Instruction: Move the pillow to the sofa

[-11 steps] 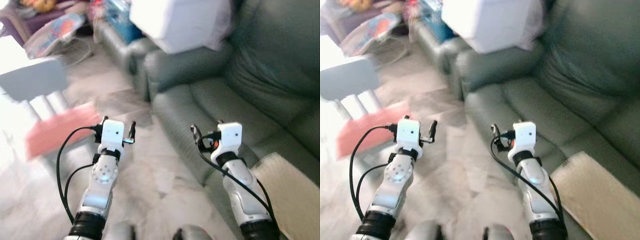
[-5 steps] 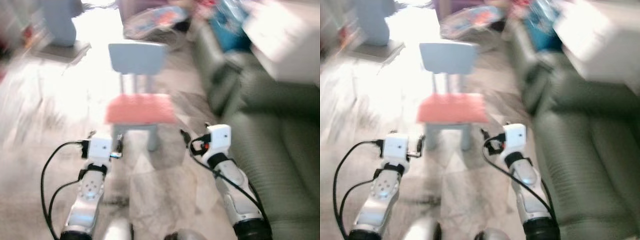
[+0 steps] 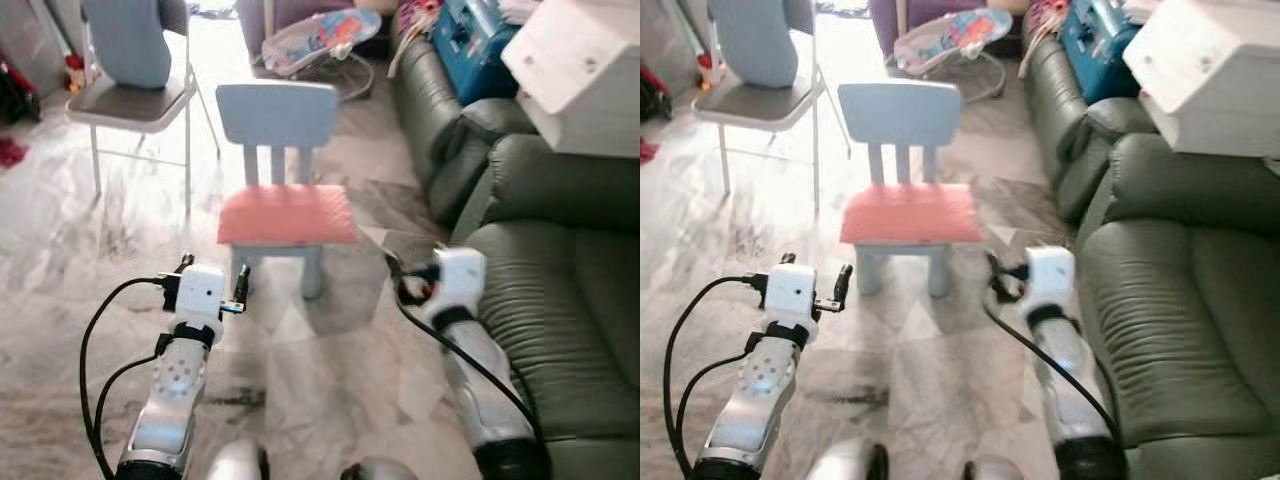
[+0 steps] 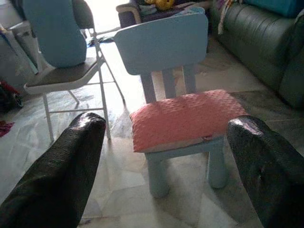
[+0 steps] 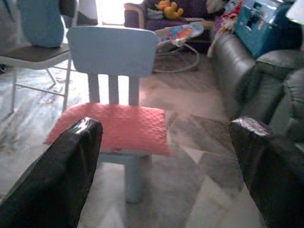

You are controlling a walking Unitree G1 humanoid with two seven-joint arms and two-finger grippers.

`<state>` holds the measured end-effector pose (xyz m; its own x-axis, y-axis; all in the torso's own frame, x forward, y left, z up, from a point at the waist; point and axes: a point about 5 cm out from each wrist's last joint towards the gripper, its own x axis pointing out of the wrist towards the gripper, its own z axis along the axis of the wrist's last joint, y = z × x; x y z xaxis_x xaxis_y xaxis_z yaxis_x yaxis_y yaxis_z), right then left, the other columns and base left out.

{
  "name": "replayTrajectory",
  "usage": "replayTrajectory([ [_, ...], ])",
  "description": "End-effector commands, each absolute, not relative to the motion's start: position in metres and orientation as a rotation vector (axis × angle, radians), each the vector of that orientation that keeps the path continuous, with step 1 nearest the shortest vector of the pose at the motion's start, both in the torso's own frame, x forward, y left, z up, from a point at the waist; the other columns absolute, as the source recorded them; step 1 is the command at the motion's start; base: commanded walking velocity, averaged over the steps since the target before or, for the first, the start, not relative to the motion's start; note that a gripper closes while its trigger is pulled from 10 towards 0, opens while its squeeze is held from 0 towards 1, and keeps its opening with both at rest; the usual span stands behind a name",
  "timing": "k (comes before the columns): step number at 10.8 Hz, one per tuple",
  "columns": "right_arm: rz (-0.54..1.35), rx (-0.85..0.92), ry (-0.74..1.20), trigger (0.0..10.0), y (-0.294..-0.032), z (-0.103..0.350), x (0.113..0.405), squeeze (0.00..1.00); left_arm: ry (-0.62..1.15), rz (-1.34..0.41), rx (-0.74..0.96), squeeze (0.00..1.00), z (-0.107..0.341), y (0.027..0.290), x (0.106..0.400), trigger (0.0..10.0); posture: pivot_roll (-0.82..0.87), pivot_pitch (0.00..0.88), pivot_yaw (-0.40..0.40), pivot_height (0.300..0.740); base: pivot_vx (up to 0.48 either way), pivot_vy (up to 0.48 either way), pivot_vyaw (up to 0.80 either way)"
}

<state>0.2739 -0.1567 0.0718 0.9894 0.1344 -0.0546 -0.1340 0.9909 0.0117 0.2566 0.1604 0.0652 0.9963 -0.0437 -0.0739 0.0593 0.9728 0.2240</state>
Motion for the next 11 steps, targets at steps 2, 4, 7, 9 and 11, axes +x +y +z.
replayTrajectory([
  [2,0.121,0.002,0.054,10.0,-0.158,0.071,0.274,0.0,0.045,-0.057,0.215,0.0,0.072,0.158,0.26,10.0,0.01,0.089,-0.043,0.74,0.424,0.0,0.0],
  [4,0.13,0.001,0.047,10.0,-0.155,0.071,0.273,0.0,0.04,-0.047,0.219,0.0,0.073,0.156,0.266,10.0,0.0,0.088,-0.042,0.74,0.428,0.0,0.0],
  [7,0.139,-0.009,0.036,10.0,-0.155,0.075,0.277,0.0,0.039,-0.013,0.22,0.0,0.075,0.158,0.268,10.0,-0.01,0.094,-0.036,0.74,0.428,0.0,0.0],
  [9,0.165,-0.018,0.025,10.0,-0.15,0.077,0.282,0.0,0.055,0.009,0.208,0.0,0.074,0.159,0.271,10.0,-0.01,0.103,-0.034,0.74,0.377,0.174,0.0],
  [11,0.174,-0.041,0.021,10.0,-0.15,0.078,0.282,0.0,0.064,0.029,0.206,0.0,0.074,0.16,0.273,10.0,-0.01,0.107,-0.037,0.74,0.259,0.405,0.0],
])
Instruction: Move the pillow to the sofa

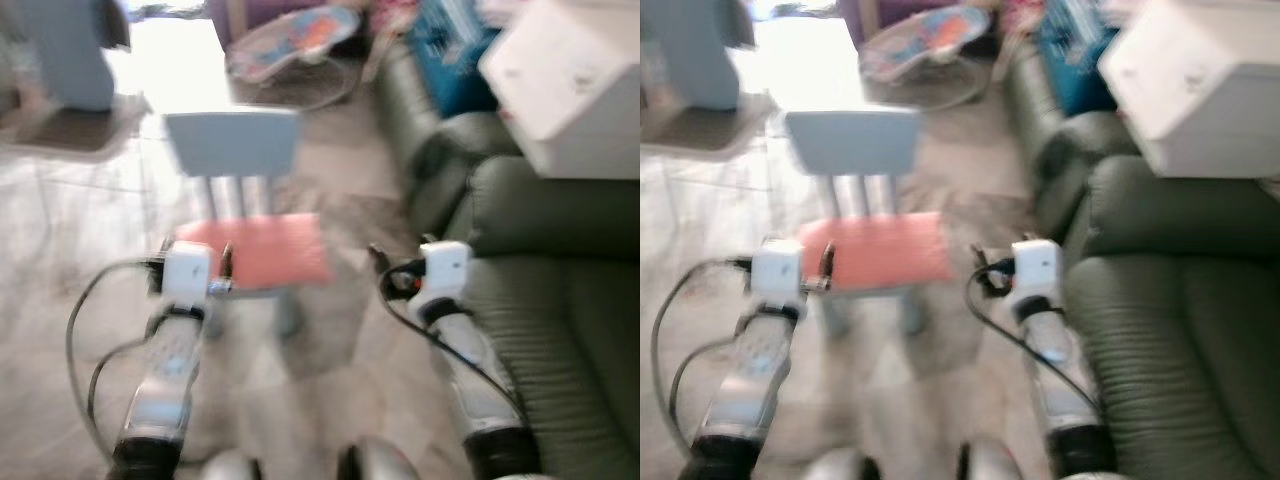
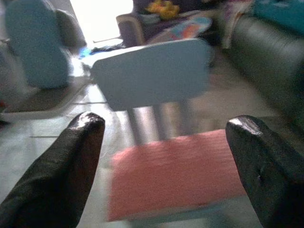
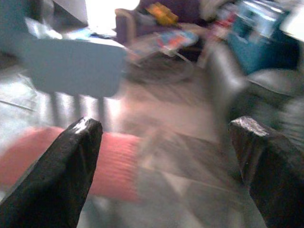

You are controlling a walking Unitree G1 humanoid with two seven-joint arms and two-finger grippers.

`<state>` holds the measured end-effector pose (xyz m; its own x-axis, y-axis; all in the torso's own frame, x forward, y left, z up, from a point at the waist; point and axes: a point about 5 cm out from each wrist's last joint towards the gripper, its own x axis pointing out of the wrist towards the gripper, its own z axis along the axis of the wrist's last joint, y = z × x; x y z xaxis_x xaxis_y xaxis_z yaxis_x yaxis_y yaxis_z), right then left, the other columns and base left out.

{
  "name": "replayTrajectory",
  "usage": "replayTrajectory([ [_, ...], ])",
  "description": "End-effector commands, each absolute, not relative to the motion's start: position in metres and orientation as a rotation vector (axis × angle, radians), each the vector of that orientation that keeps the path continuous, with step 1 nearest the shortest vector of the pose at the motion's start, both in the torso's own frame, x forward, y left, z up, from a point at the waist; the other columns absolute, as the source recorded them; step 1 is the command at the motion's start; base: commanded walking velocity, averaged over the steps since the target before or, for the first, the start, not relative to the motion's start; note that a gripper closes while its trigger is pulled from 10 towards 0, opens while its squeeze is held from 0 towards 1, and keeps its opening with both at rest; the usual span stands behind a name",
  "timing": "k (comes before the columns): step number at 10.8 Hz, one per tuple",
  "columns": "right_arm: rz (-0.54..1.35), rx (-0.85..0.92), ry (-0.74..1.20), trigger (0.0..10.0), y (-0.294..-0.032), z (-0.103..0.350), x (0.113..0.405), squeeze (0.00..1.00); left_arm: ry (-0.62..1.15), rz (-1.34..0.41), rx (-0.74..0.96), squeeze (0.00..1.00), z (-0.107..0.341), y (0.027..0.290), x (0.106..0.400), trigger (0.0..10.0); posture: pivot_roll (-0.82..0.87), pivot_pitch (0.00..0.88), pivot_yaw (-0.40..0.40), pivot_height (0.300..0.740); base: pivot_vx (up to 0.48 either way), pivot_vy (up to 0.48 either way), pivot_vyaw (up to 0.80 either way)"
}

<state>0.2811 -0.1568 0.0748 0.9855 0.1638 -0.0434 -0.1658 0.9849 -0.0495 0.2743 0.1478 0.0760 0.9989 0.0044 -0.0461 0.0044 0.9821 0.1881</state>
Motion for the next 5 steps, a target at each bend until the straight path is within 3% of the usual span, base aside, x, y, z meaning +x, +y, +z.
replayTrajectory([
  [1,0.181,-0.051,0.02,10.0,-0.1493,0.0781,0.282,0.0,0.055,0.025,0.217,0.0,0.0745,0.1591,0.2726,10.0,-0.01,0.111,-0.04,0.74,0.24,0.416,0.59],
  [3,0.19,-0.053,0.013,10.0,-0.1478,0.0794,0.2838,0.0,0.062,0.033,0.219,0.0,0.0727,0.1588,0.2724,10.0,-0.02,0.108,-0.043,0.74,0.242,0.414,0.8],
  [5,0.188,-0.056,0.012,10.0,-0.1491,0.0797,0.2847,0.0,0.061,0.029,0.224,0.0,0.0727,0.1564,0.2733,10.0,-0.02,0.107,-0.044,0.74,0.244,0.414,0.0],
])
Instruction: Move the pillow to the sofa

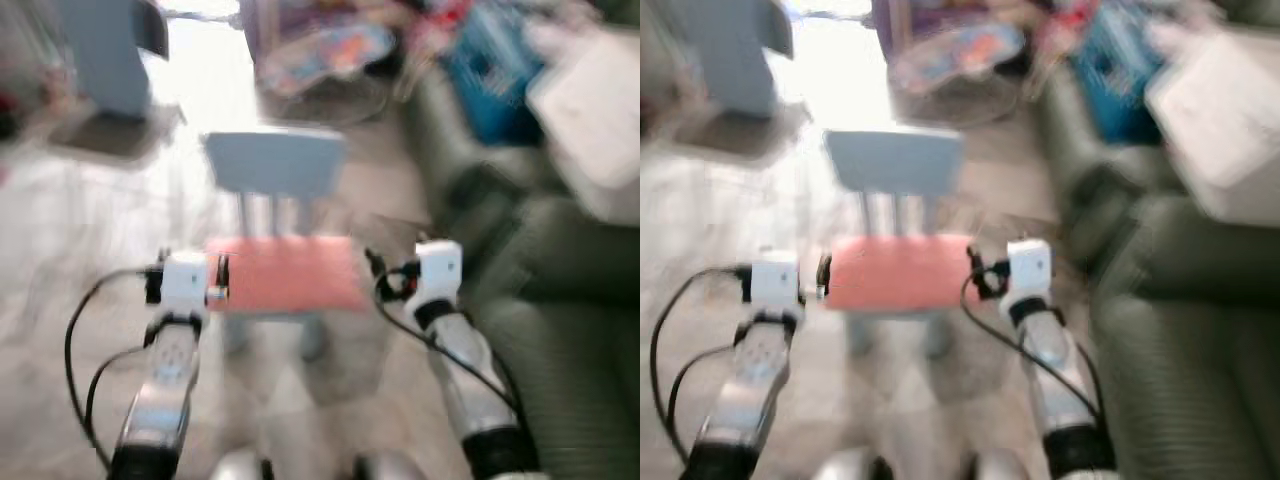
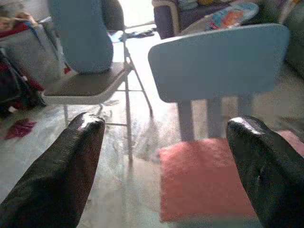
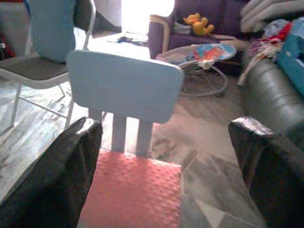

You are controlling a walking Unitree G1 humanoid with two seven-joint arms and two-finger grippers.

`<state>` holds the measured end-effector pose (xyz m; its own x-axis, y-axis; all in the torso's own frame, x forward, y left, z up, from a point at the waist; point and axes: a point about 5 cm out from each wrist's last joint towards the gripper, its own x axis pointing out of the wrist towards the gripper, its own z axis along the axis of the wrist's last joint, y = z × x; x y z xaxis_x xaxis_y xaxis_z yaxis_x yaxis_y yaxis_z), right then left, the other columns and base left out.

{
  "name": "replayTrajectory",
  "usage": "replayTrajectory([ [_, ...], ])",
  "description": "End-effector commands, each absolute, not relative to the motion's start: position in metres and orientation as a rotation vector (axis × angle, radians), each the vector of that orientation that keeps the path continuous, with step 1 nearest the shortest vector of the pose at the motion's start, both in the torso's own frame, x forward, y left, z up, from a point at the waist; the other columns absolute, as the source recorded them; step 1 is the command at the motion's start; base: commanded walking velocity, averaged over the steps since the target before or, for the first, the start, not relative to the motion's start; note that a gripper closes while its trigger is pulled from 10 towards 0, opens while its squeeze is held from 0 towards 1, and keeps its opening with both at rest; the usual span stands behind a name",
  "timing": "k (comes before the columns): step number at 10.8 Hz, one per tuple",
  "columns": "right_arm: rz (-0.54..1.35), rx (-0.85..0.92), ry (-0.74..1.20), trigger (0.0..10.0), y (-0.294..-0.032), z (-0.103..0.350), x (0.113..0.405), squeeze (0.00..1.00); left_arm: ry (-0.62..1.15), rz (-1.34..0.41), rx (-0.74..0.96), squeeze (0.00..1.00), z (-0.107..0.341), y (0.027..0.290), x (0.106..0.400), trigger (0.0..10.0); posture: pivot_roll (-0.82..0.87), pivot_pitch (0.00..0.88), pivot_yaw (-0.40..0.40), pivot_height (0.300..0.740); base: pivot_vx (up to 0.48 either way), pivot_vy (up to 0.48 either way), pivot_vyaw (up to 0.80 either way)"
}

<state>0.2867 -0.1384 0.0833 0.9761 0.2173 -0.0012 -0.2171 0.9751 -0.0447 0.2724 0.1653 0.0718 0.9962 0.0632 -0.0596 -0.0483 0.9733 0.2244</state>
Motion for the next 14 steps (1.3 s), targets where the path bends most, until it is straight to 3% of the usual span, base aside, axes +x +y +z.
replayTrajectory([
  [1,0.185,-0.055,0.012,10.0,-0.15,0.08,0.285,0.0,0.05,0.01,0.24,0.0,0.074,0.154,0.273,10.0,-0.02,0.107,-0.043,0.74,0.292,0.379,0.0],
  [9,0.173,-0.044,0.011,10.0,-0.151,0.08,0.287,0.0,0.058,-0.032,0.234,0.0,0.071,0.145,0.271,10.0,-0.02,0.115,-0.042,0.74,0.455,0.0,0.0],
  [14,0.175,-0.036,0.027,10.0,-0.153,0.076,0.282,0.0,0.058,0.058,0.258,0.0,0.073,0.156,0.268,10.0,-0.01,0.135,-0.052,0.74,0.0,0.0,0.0],
])
